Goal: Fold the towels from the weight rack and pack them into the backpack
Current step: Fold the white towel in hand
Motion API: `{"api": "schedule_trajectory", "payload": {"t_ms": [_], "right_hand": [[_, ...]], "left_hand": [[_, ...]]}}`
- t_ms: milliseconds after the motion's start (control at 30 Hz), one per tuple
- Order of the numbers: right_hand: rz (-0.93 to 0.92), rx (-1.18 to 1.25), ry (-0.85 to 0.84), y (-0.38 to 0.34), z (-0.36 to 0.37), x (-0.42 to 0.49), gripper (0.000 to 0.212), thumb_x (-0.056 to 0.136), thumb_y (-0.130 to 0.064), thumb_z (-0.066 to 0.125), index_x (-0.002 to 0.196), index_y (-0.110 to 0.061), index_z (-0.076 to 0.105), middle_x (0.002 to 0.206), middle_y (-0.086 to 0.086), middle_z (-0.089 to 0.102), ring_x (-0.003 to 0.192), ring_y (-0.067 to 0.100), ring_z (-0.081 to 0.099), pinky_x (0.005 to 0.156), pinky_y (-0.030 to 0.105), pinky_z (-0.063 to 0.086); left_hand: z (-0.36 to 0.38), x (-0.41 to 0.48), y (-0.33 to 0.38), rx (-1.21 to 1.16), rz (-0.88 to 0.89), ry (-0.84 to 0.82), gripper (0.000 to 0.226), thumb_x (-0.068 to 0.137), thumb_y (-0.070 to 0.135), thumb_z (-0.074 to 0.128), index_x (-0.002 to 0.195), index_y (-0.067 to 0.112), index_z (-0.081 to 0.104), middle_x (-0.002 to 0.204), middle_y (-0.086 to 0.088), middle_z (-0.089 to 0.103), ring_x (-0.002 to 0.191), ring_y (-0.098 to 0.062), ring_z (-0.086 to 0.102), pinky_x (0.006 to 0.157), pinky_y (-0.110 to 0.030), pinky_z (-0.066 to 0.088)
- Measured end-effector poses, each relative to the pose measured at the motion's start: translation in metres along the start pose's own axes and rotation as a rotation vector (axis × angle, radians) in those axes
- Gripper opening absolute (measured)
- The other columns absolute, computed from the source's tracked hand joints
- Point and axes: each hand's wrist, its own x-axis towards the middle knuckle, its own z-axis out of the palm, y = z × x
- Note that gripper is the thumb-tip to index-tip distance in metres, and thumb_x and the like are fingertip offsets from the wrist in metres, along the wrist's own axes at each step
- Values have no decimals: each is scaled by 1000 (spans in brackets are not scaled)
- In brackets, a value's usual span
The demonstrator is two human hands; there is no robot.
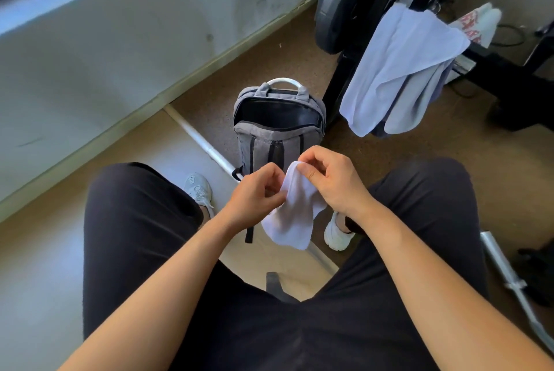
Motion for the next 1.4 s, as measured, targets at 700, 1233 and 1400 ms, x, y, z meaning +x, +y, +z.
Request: {"api": "schedule_trajectory", "payload": {"t_ms": [700, 1233, 1400], "right_hand": [[-17, 85, 451, -3, -24, -2, 7, 102, -18, 56, 101, -14, 62, 87, -14, 60, 83, -5, 58, 74, 6, 43], [71, -205, 132, 21, -64, 23, 24, 95, -13, 66, 118, -18, 69, 99, -5, 64, 89, 9, 60, 77, 10, 43], [56, -283, 90, 29, -48, 29, 11, 94, -8, 64, 94, -17, 69, 84, -9, 59, 77, 11, 55, 68, 22, 39]], "left_hand": [[12, 0, -18, 475, -35, -232, 53, 93, 49, 51, 77, -1, 57, 76, -17, 58, 73, -33, 55, 69, -51, 47], [-71, 9, -15, 548, 21, 348, 32, 94, 44, 63, 91, 17, 80, 68, -3, 65, 69, -34, 60, 61, -40, 50], [-94, 21, -19, 759, -103, 269, 33, 97, 39, 65, 81, 11, 70, 83, -8, 69, 75, -34, 62, 64, -37, 47]]}}
